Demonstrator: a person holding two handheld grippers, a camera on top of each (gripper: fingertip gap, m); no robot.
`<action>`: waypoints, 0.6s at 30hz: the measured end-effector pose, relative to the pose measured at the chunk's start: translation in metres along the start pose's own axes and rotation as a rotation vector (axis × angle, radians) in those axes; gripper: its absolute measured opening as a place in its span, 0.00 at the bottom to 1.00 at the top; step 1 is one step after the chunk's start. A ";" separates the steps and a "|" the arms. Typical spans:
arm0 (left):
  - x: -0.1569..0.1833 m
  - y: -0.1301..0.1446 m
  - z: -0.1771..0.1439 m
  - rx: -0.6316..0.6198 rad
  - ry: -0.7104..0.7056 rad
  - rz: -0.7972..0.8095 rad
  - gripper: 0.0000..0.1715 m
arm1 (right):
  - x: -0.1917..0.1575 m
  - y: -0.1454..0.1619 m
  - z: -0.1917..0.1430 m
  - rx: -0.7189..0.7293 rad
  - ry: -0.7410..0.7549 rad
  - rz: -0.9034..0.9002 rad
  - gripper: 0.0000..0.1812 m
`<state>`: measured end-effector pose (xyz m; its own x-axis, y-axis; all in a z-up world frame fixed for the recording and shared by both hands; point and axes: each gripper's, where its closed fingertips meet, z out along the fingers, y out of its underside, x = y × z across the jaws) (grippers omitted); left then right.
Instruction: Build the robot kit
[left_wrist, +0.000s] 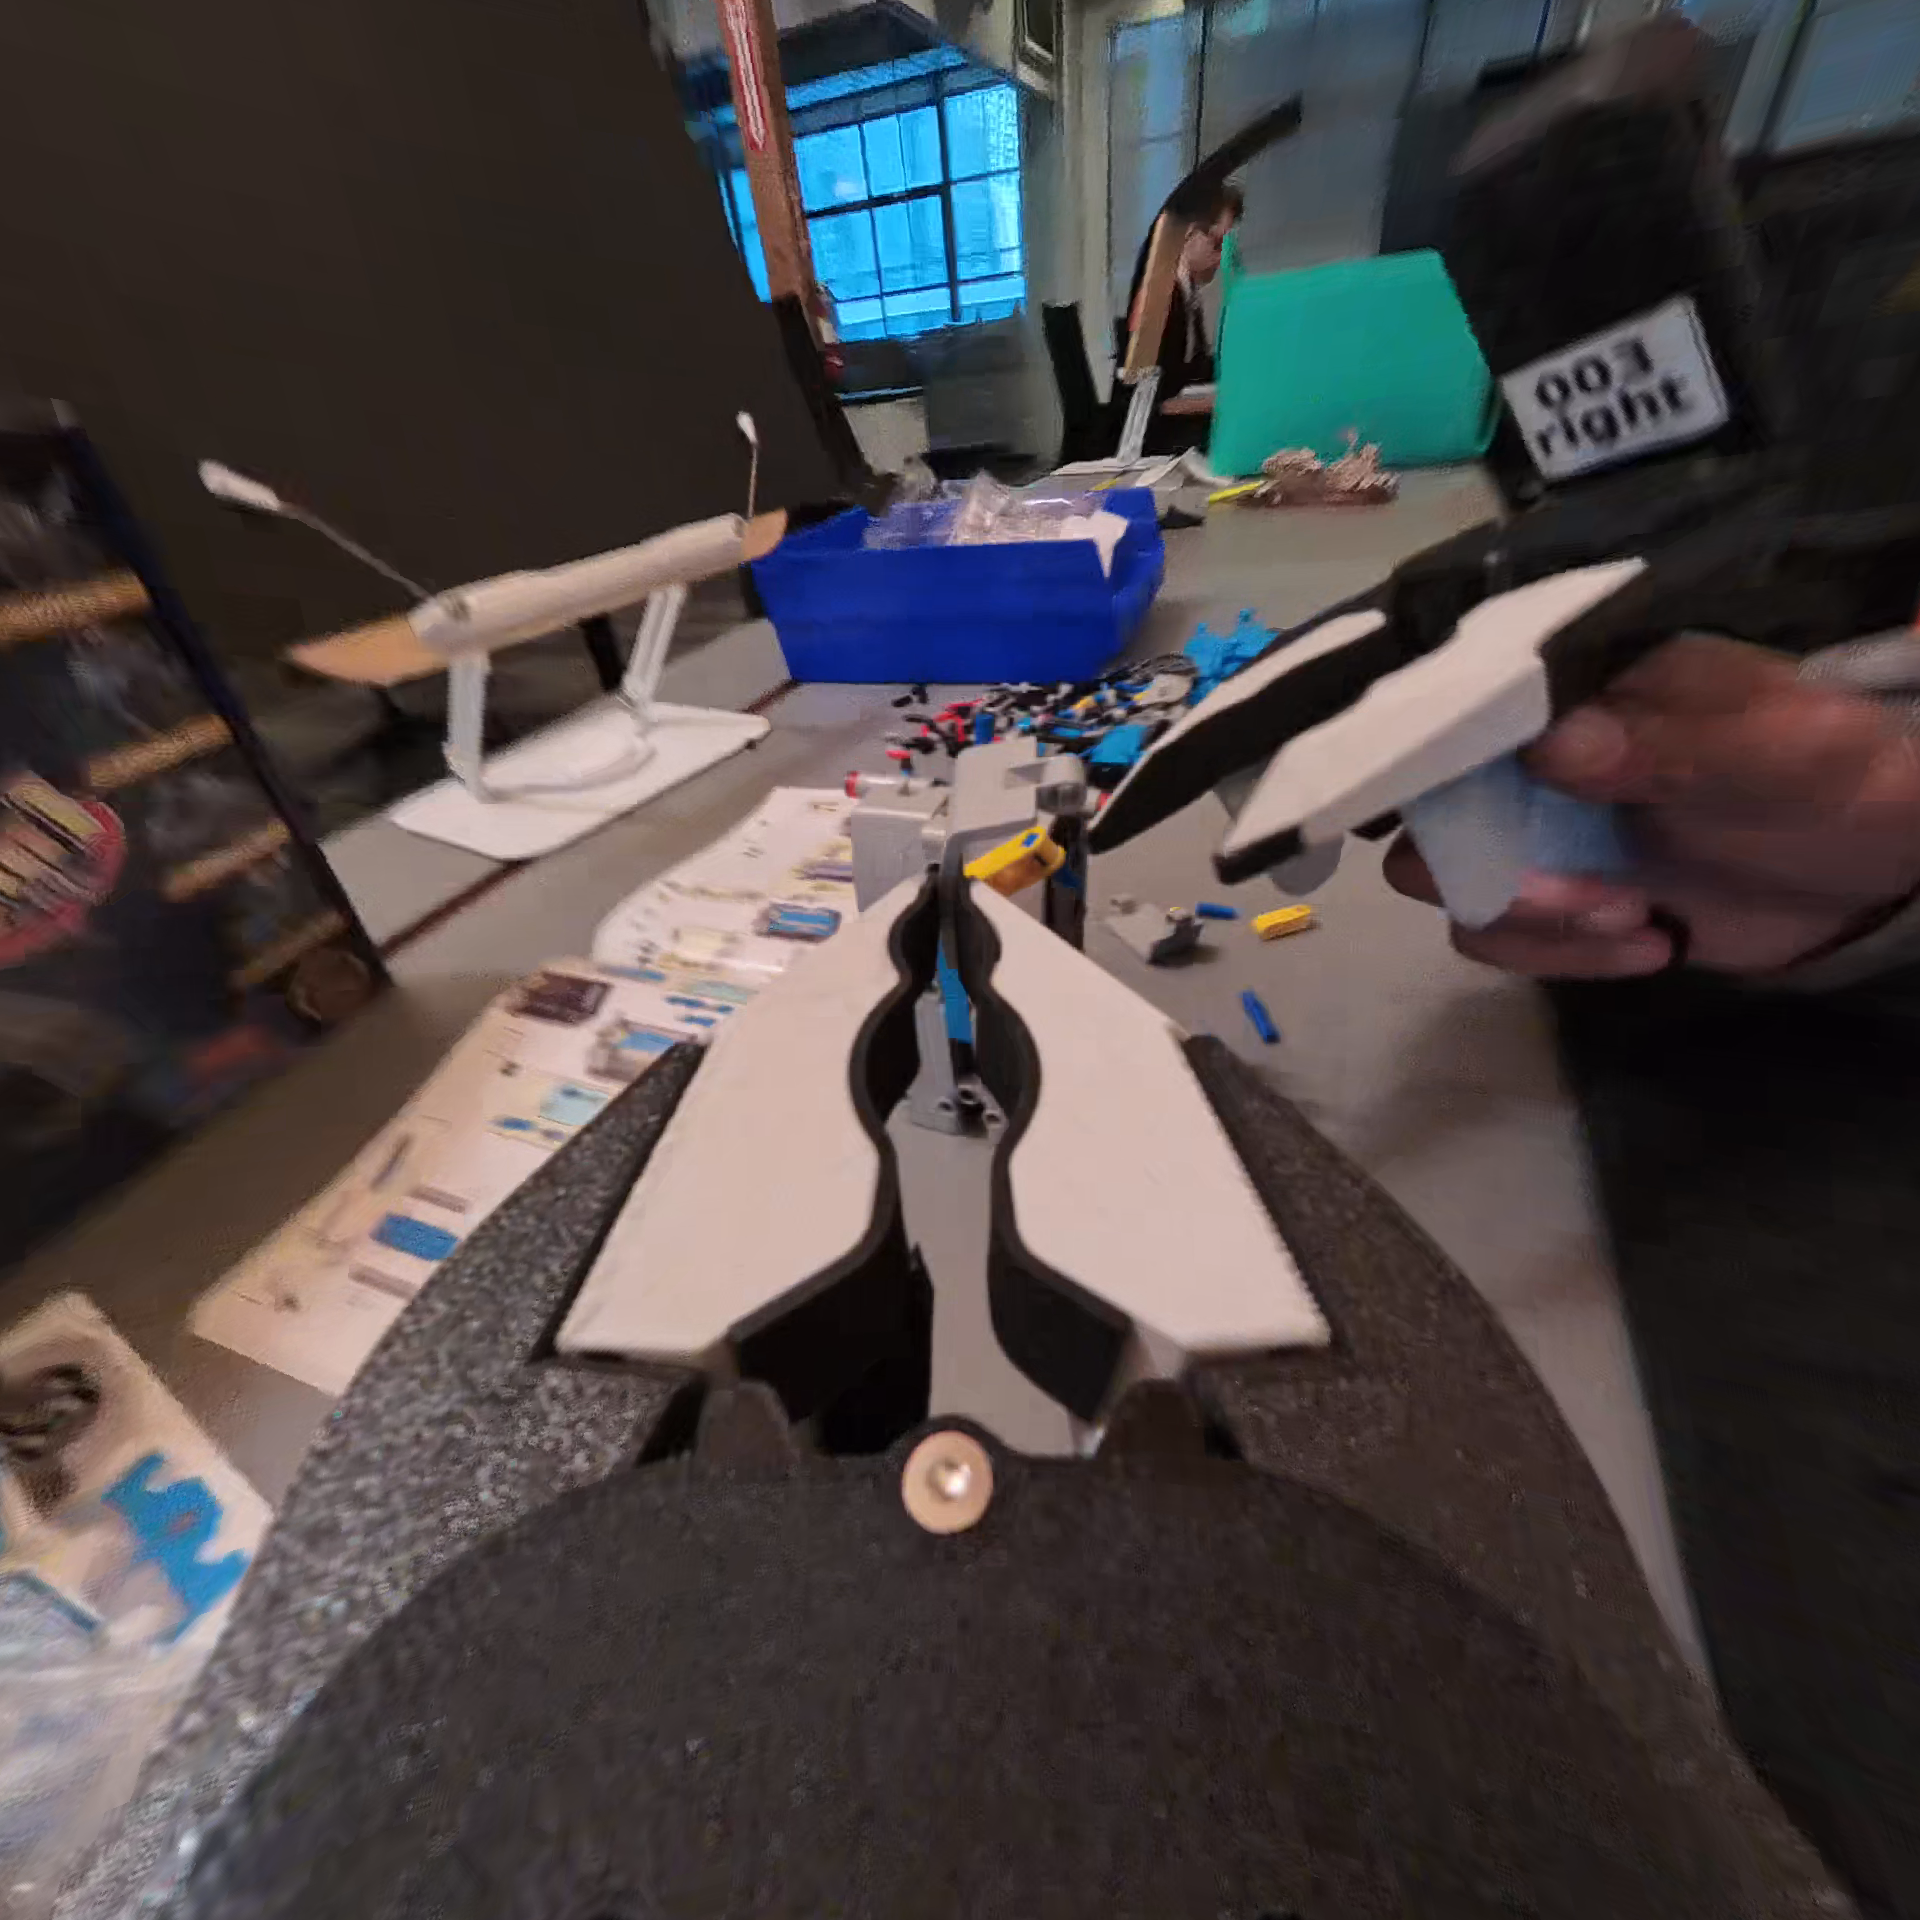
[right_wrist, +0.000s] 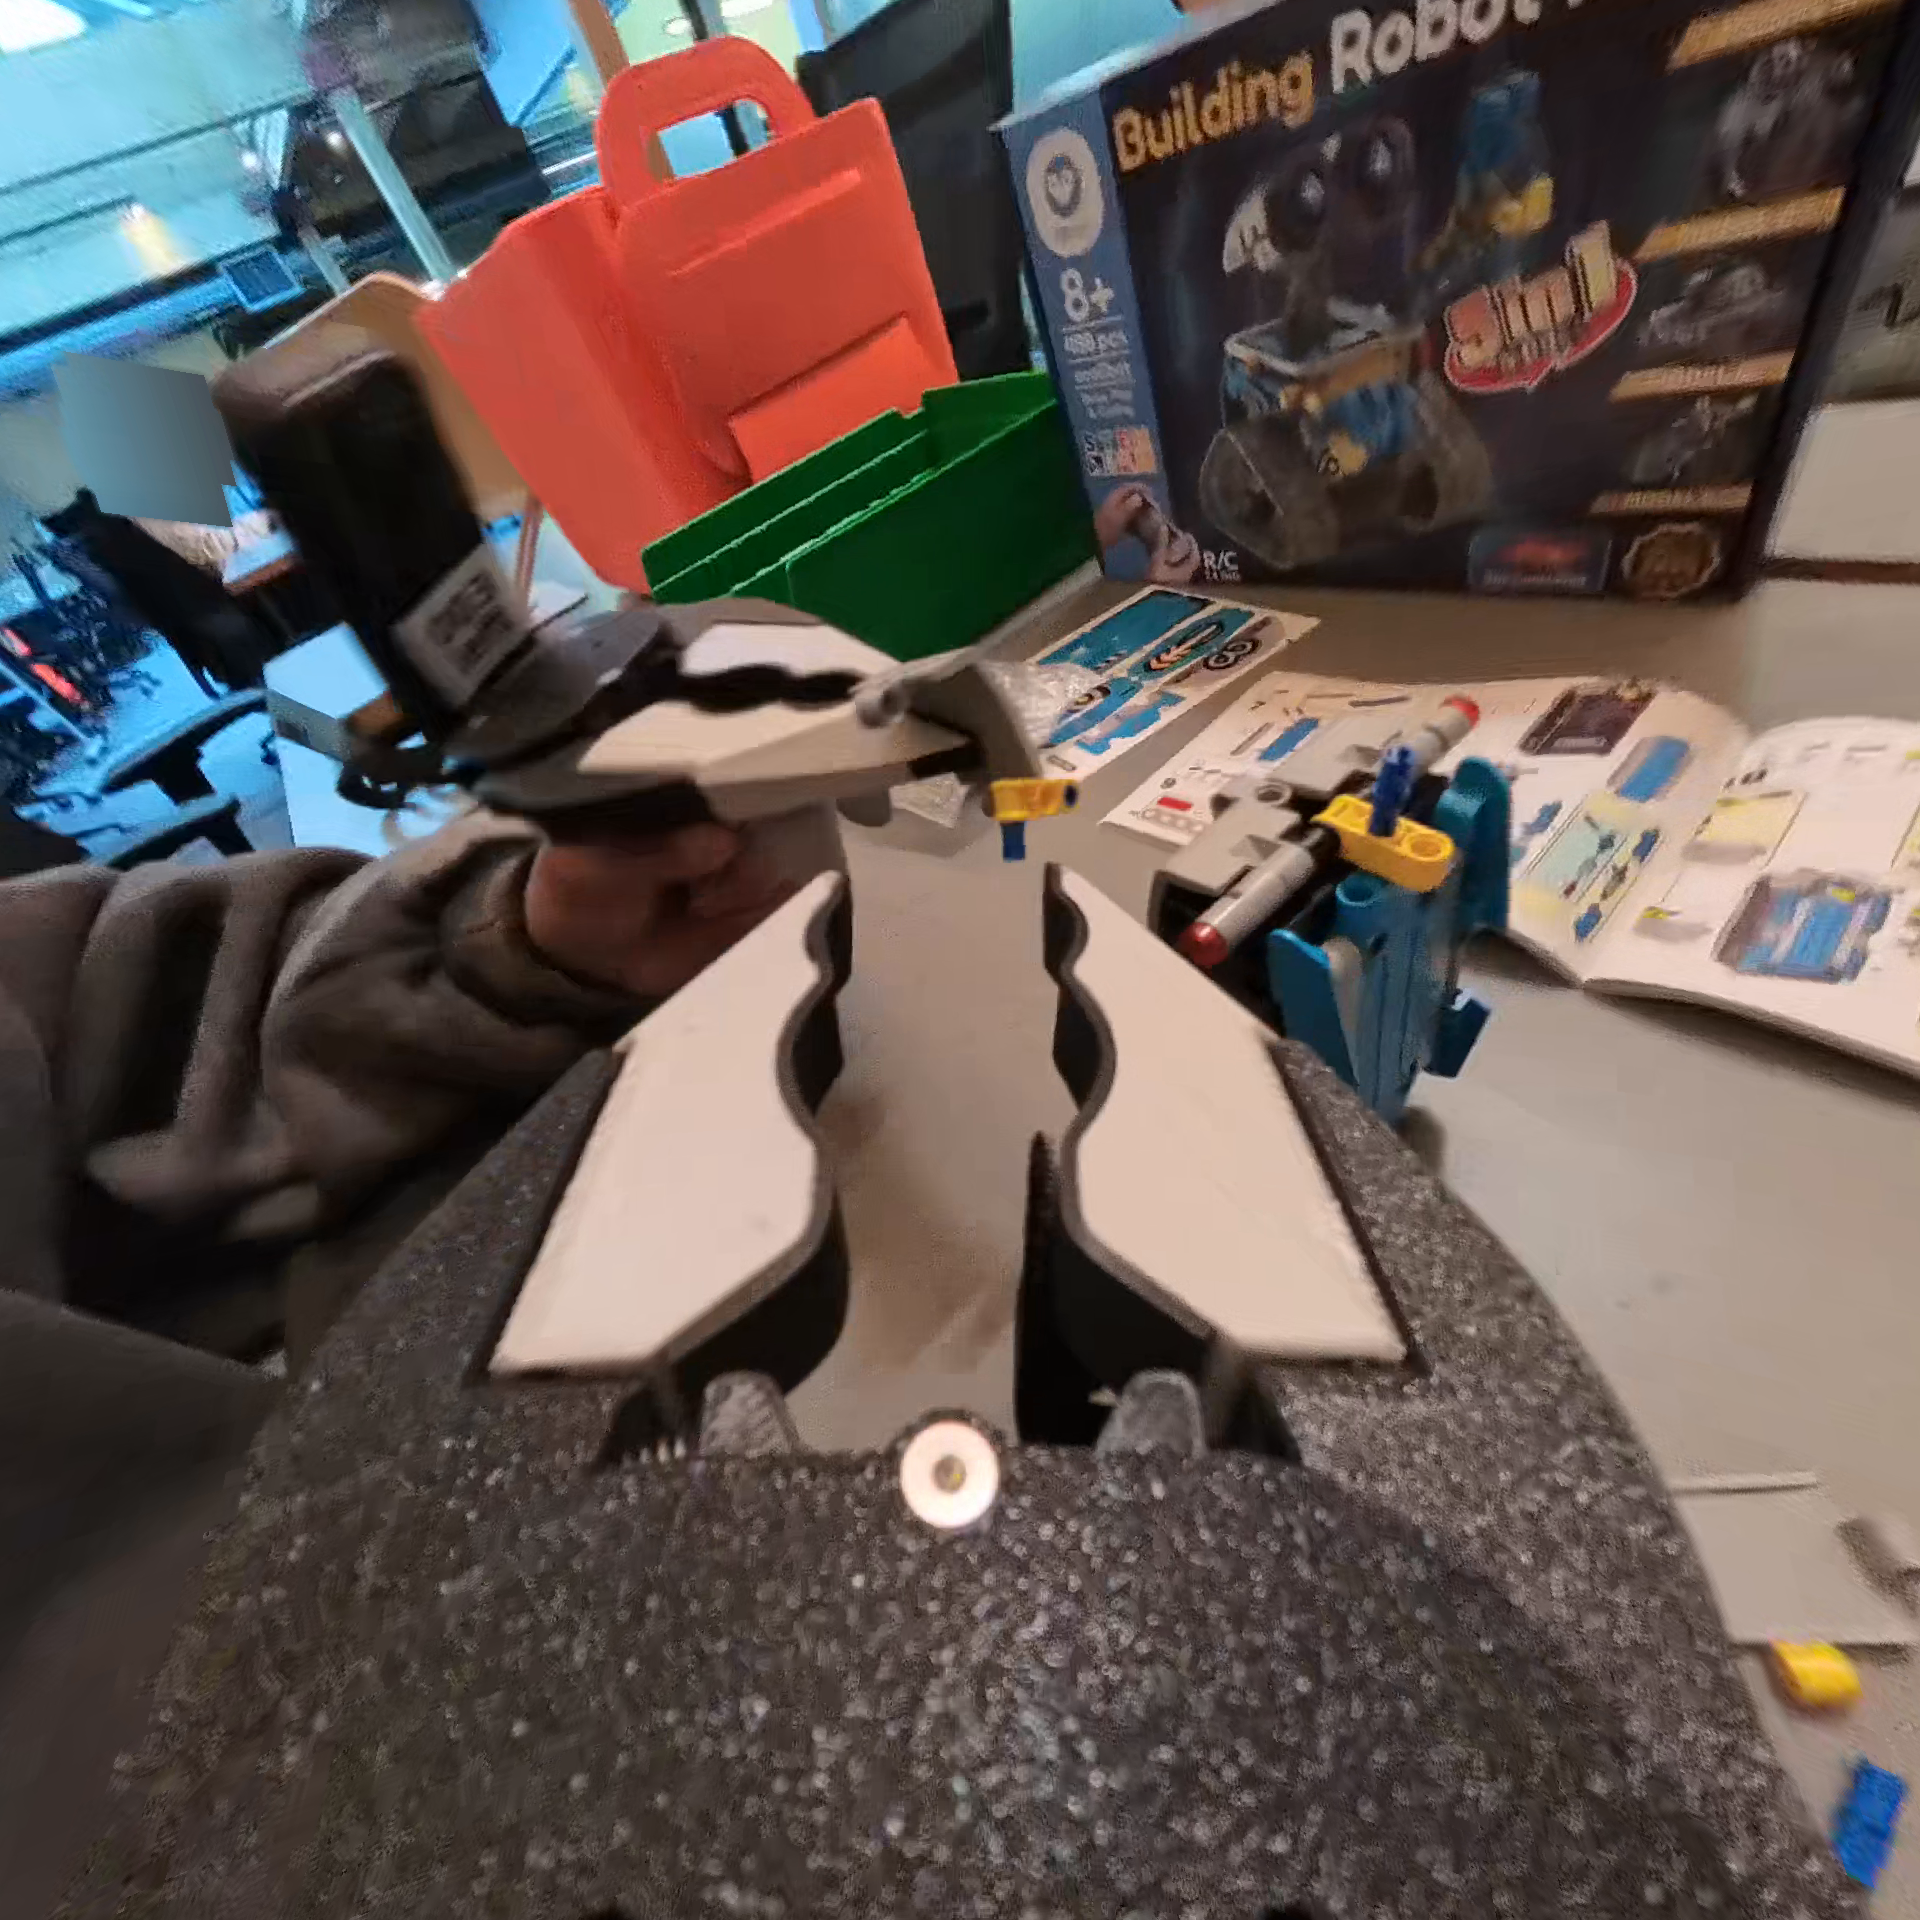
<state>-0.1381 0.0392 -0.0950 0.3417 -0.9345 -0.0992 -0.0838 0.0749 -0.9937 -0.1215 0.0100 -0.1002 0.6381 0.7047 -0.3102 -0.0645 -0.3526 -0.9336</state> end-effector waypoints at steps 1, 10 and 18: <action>0.006 -0.002 0.001 0.004 -0.012 0.051 0.01 | 0.001 0.000 0.001 -0.004 0.011 0.013 0.20; 0.030 -0.012 0.002 0.036 0.049 -0.057 0.01 | 0.005 0.001 -0.006 -0.043 0.183 -0.319 0.06; 0.033 -0.024 -0.003 0.183 0.424 -0.824 0.01 | -0.005 -0.013 -0.019 0.059 0.311 -0.811 0.04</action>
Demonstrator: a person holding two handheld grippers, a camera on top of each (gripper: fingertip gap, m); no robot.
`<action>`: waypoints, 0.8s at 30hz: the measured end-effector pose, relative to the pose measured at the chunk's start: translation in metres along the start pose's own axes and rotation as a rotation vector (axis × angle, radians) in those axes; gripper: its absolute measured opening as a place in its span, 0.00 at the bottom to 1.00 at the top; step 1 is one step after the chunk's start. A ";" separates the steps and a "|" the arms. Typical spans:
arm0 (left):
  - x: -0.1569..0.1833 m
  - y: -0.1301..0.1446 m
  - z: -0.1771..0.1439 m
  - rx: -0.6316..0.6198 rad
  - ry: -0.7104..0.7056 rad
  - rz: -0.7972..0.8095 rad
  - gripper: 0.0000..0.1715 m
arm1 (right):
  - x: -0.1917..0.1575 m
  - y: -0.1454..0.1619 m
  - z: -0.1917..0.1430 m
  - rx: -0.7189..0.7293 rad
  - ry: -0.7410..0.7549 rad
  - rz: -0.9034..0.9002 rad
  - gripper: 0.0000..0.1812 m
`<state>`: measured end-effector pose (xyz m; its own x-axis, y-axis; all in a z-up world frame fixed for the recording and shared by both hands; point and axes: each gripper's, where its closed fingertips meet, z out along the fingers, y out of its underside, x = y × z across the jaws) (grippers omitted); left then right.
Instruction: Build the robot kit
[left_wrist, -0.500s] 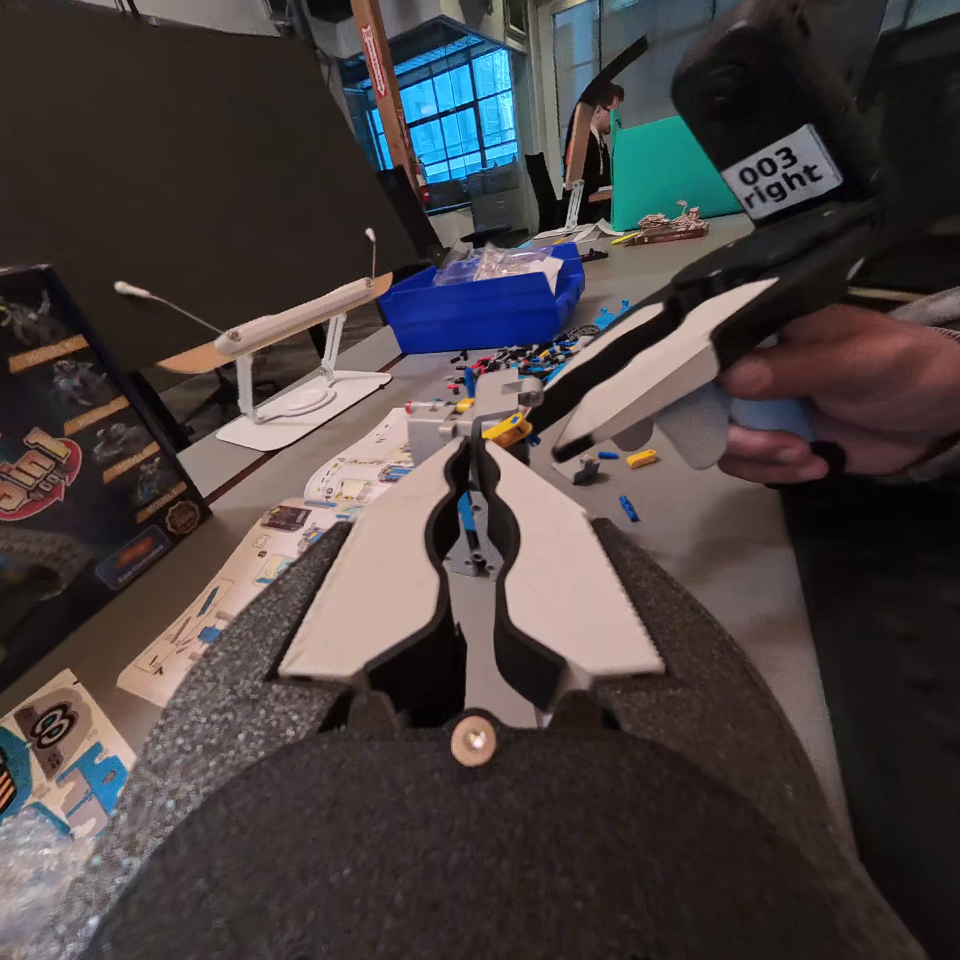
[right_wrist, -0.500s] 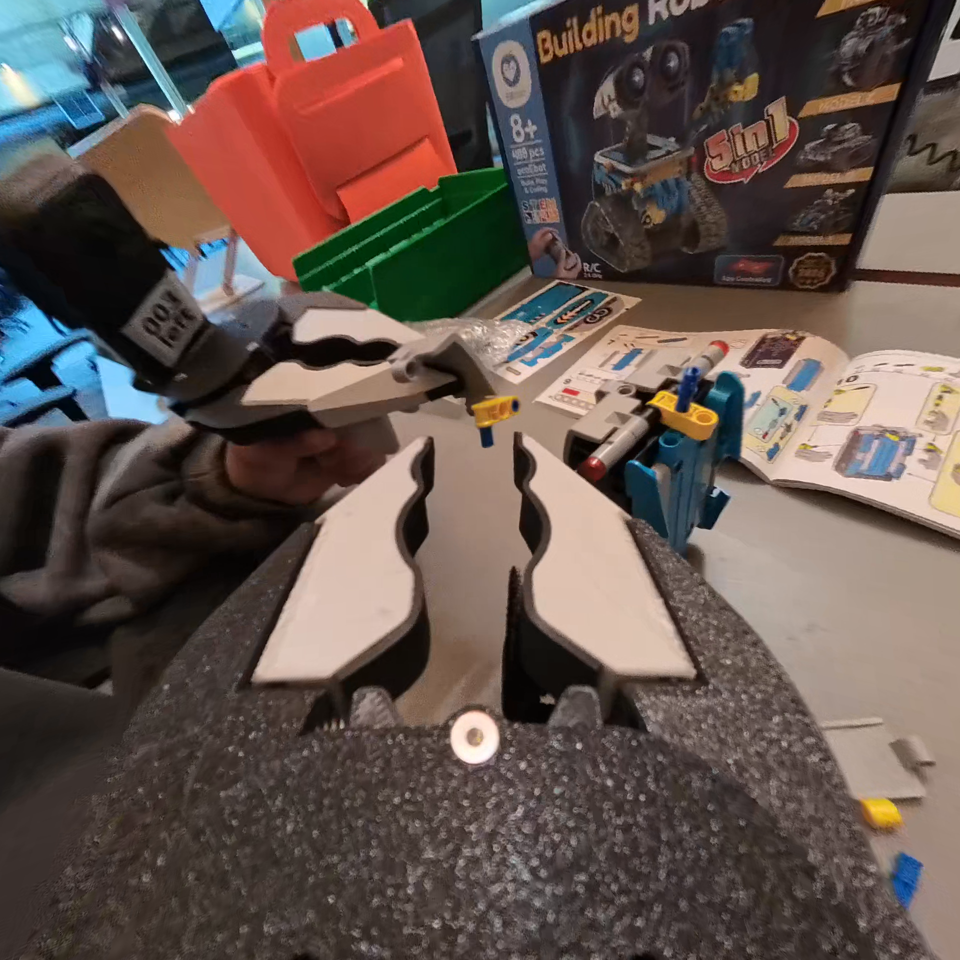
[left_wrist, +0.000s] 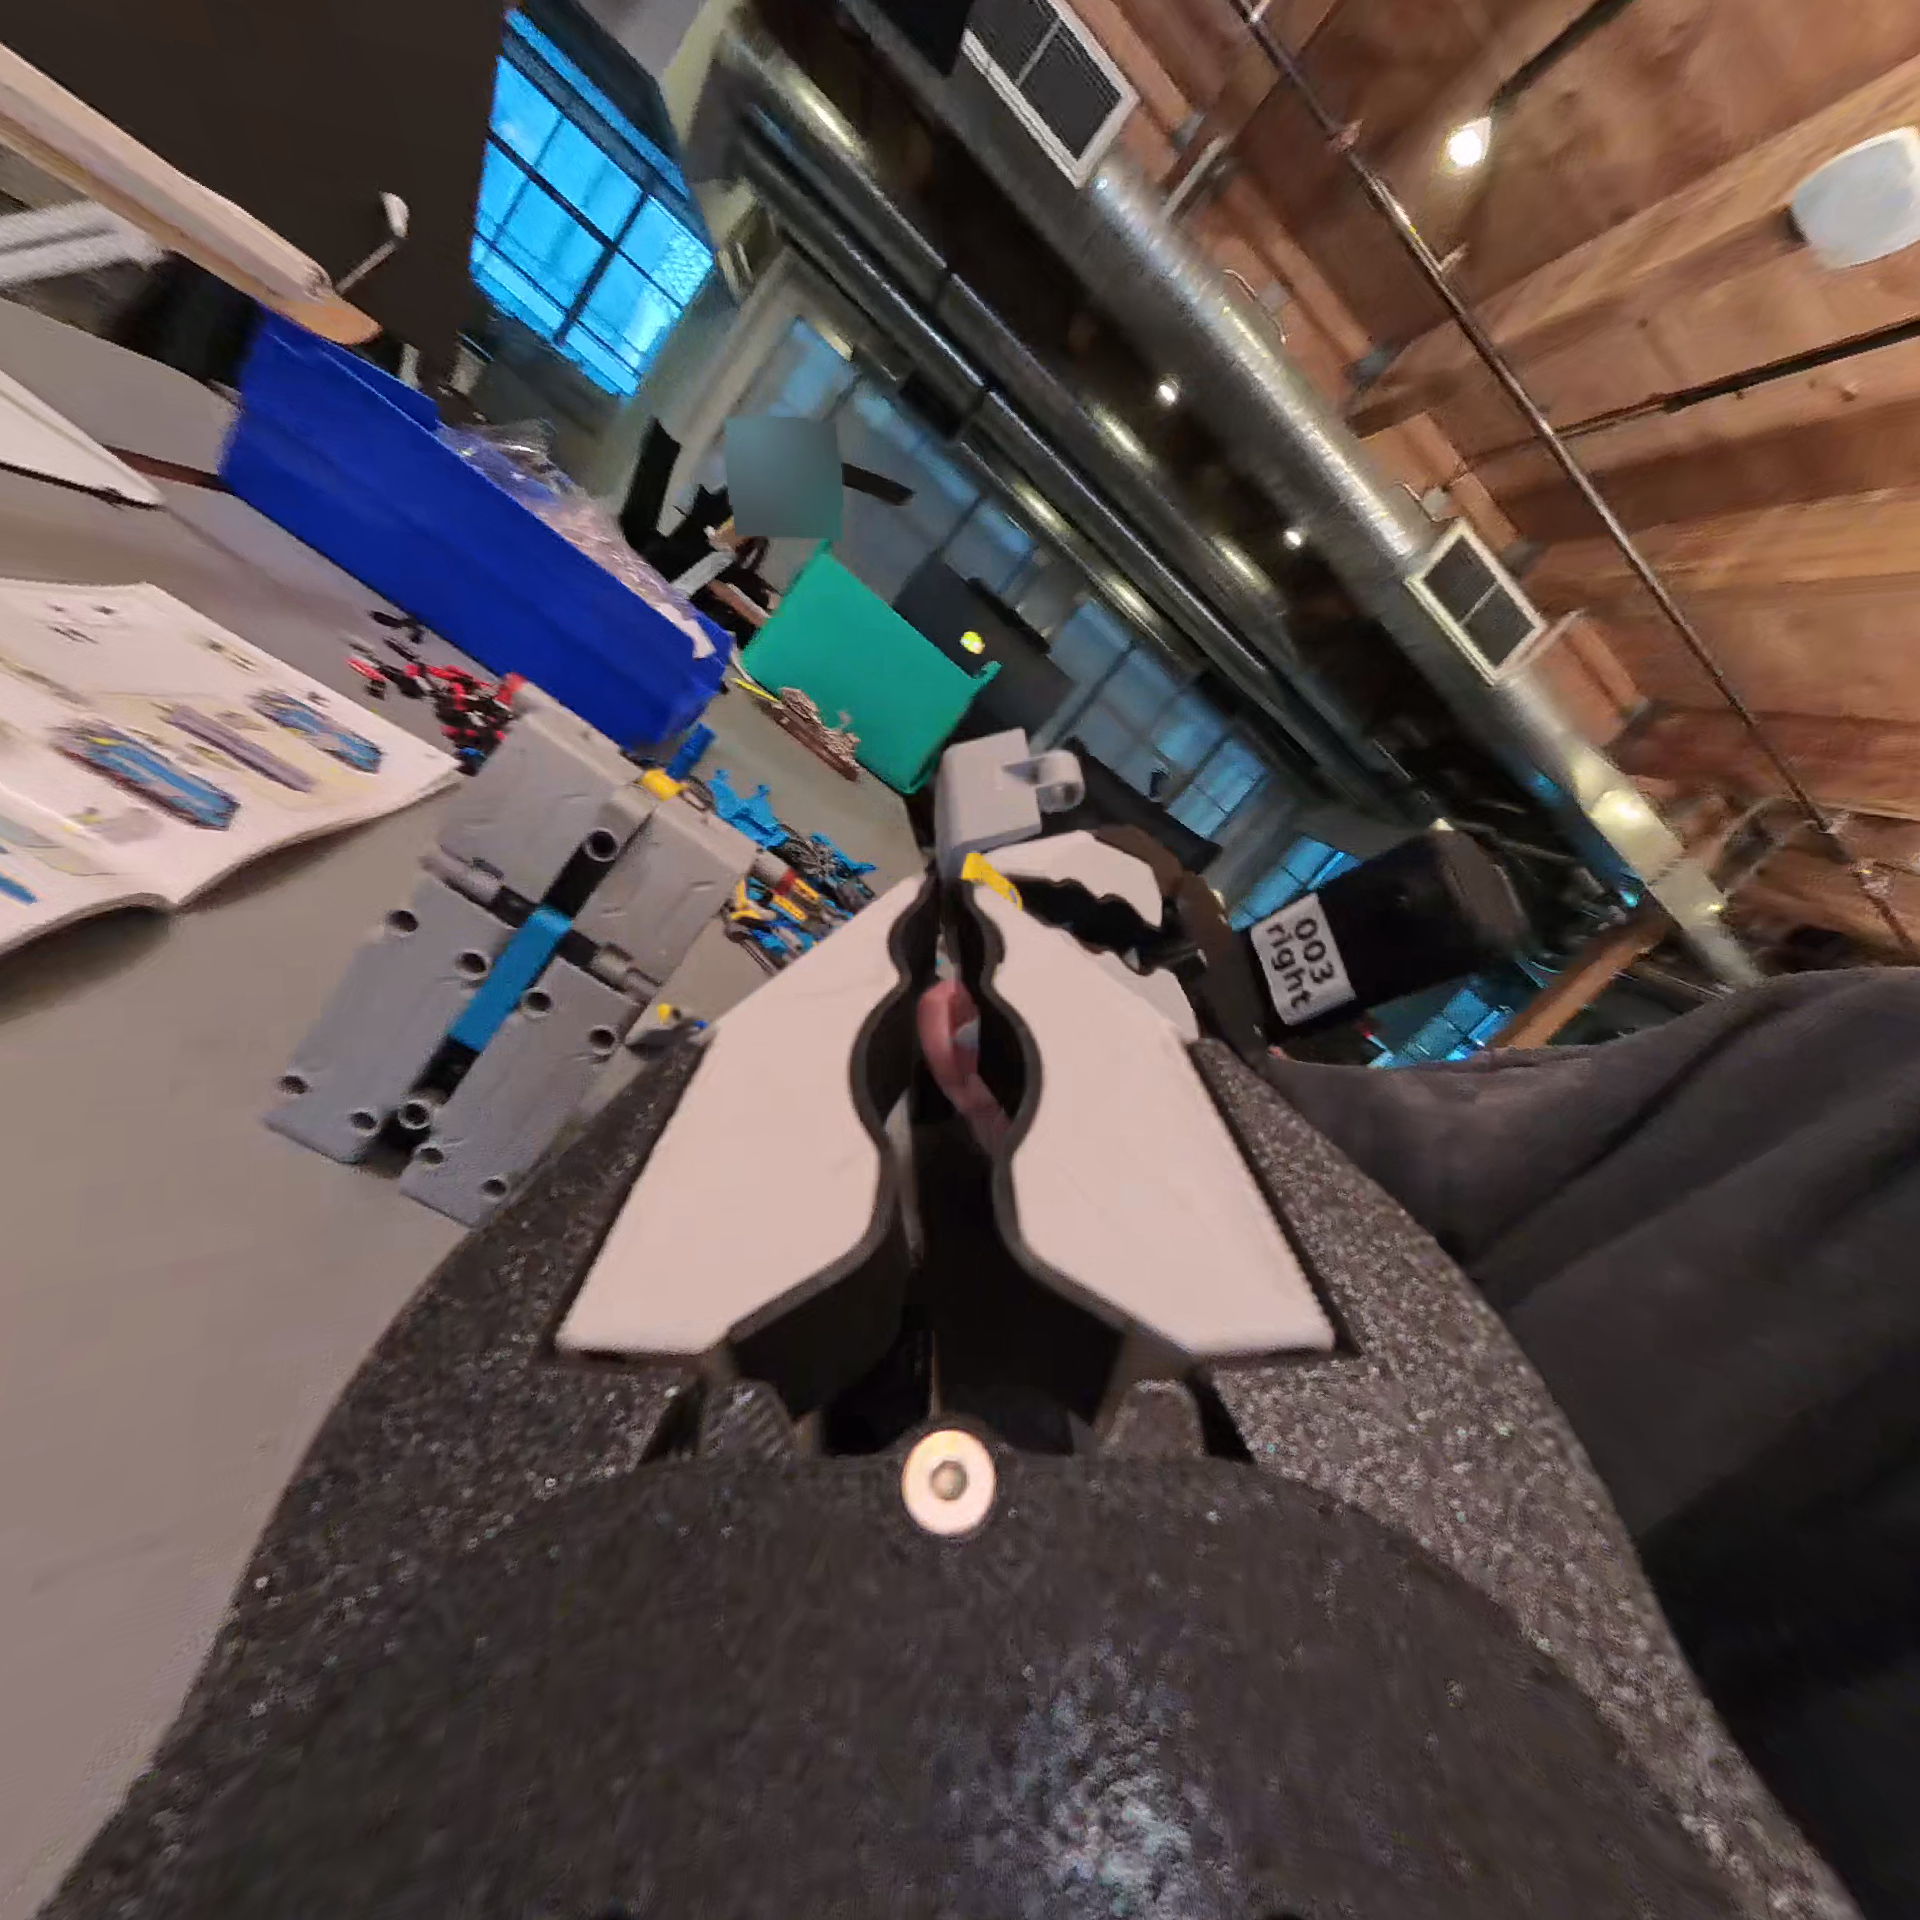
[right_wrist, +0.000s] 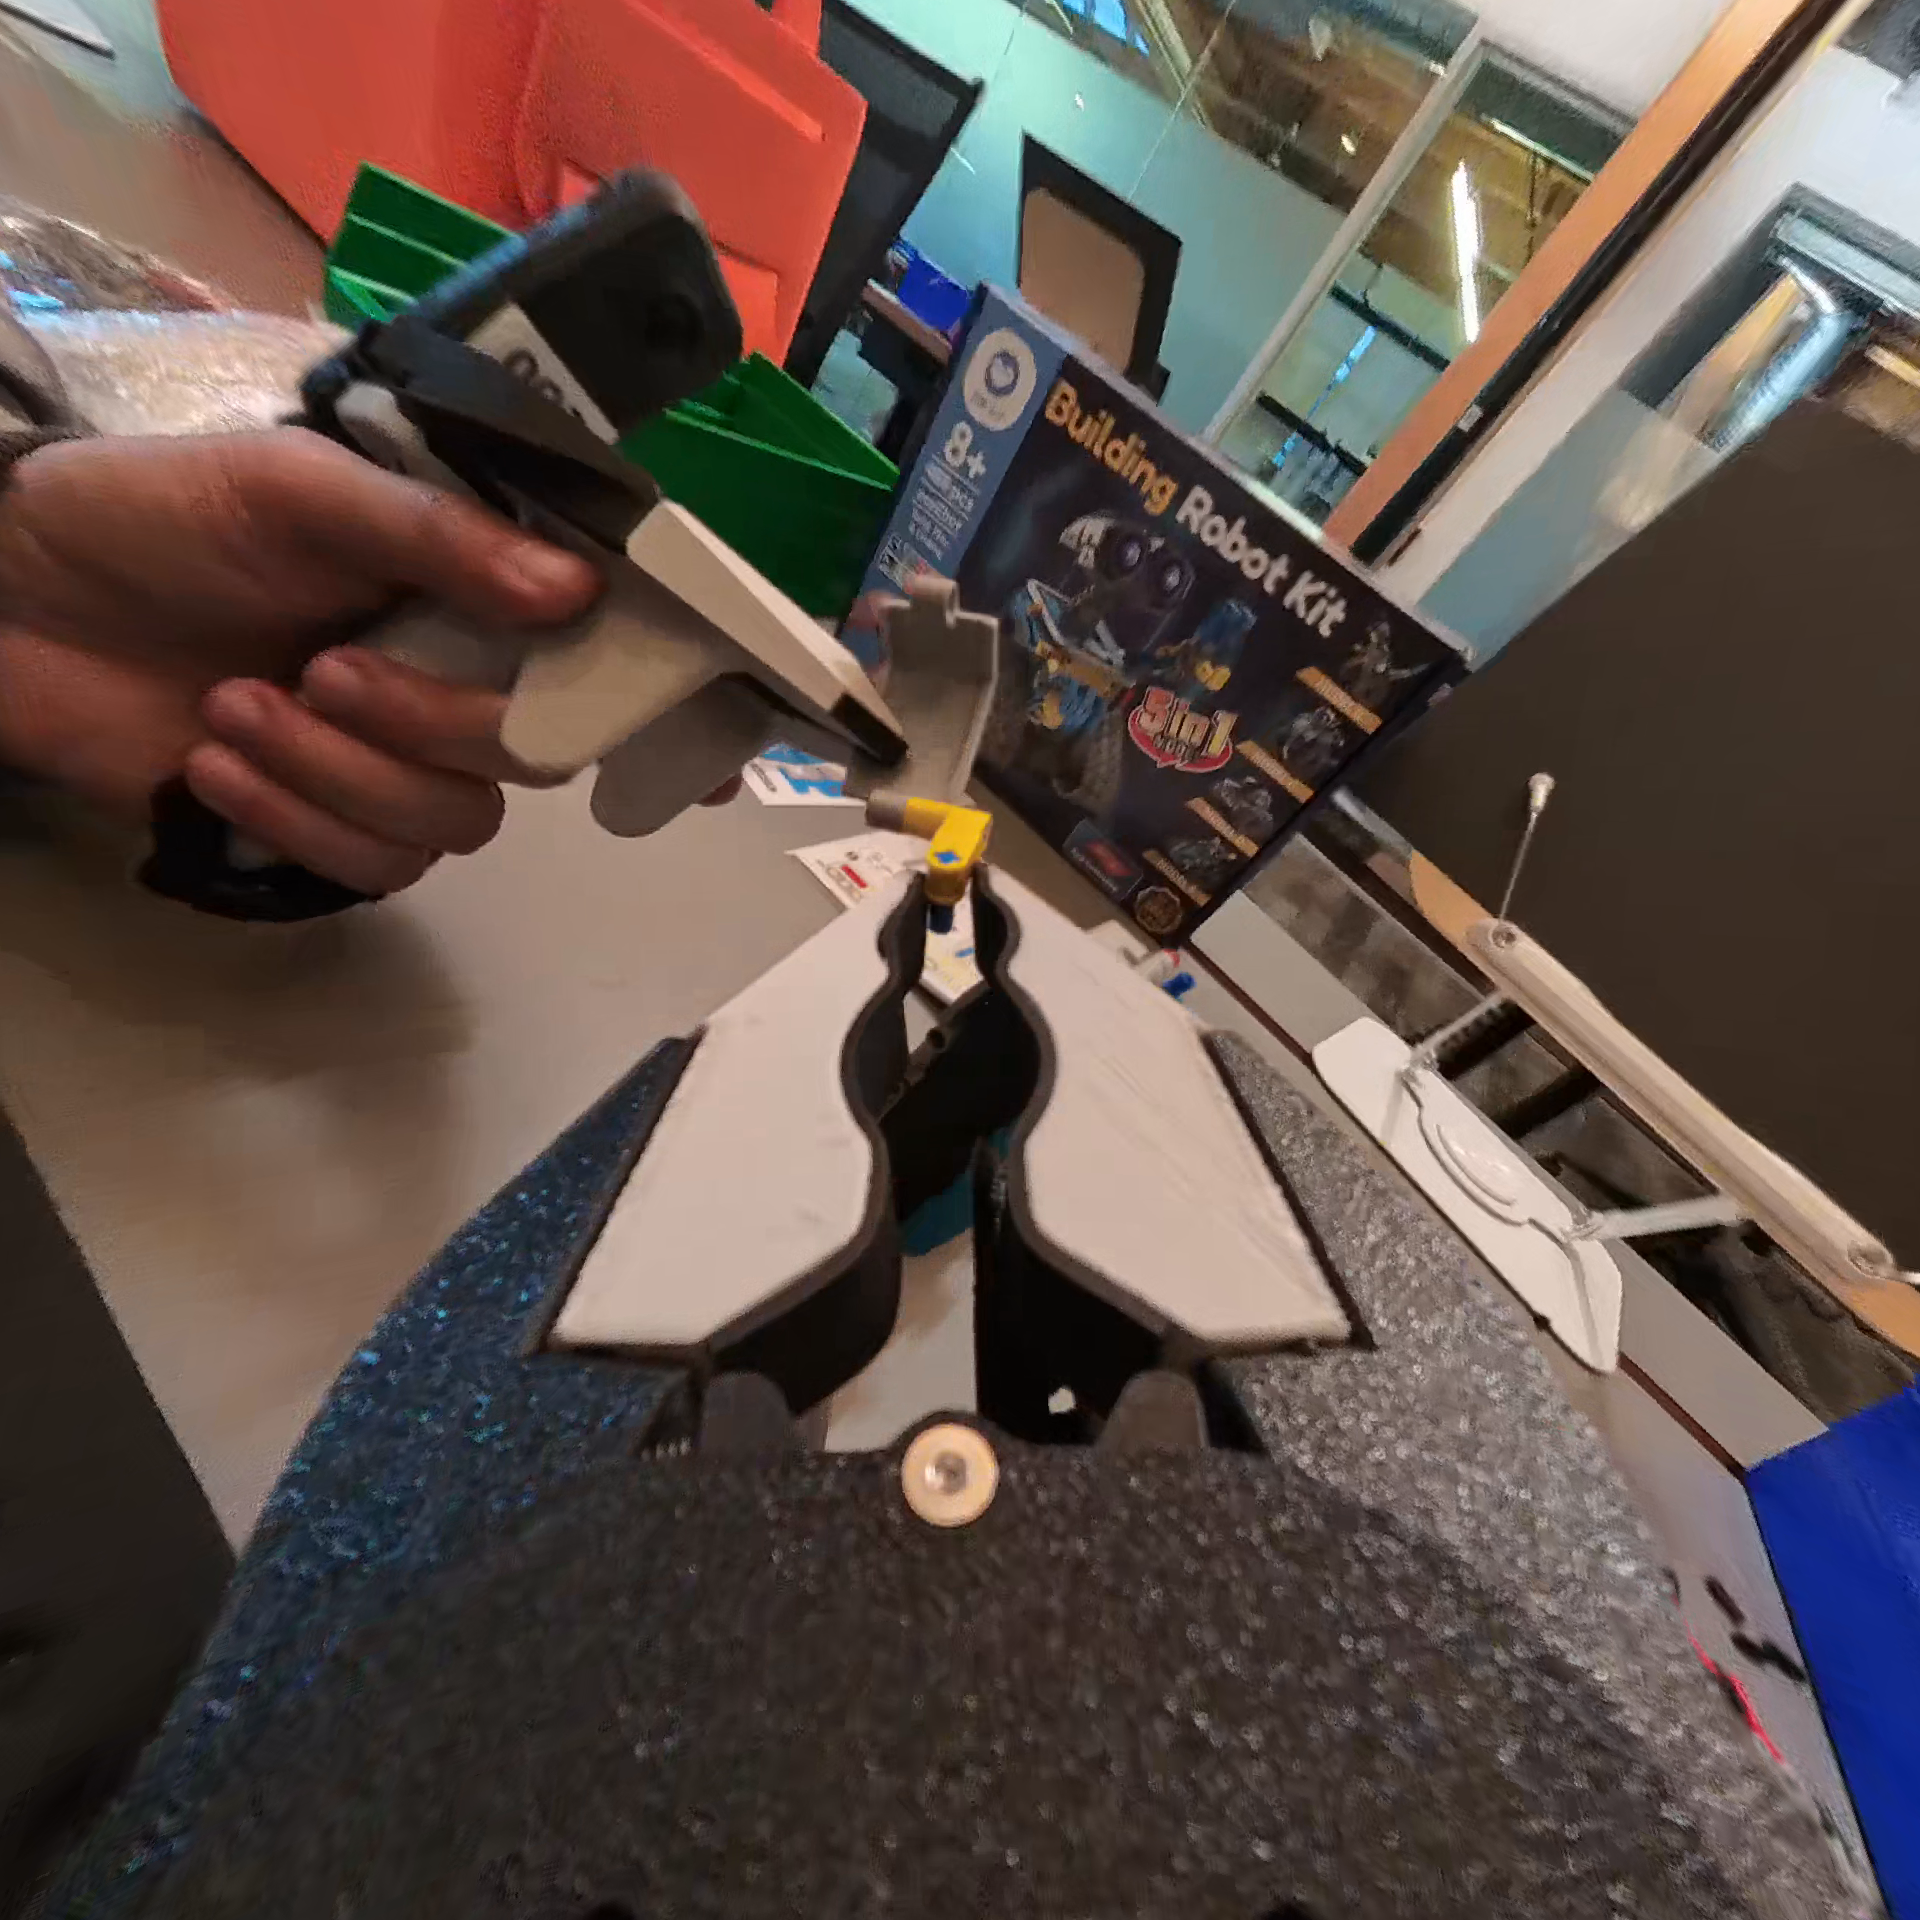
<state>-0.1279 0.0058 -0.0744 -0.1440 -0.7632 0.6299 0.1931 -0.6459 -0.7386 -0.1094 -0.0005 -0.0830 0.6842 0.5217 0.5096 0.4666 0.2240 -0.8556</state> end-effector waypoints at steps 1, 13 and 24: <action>0.002 0.002 0.001 -0.016 0.019 -0.003 0.01 | 0.001 -0.002 -0.003 0.025 -0.019 -0.014 0.04; 0.013 0.055 0.012 -0.337 0.035 0.286 0.04 | -0.014 0.015 -0.030 0.012 -0.221 -0.379 0.04; -0.025 0.035 0.003 -0.282 -0.289 0.743 0.02 | -0.008 0.037 -0.009 -0.136 -0.340 0.414 0.14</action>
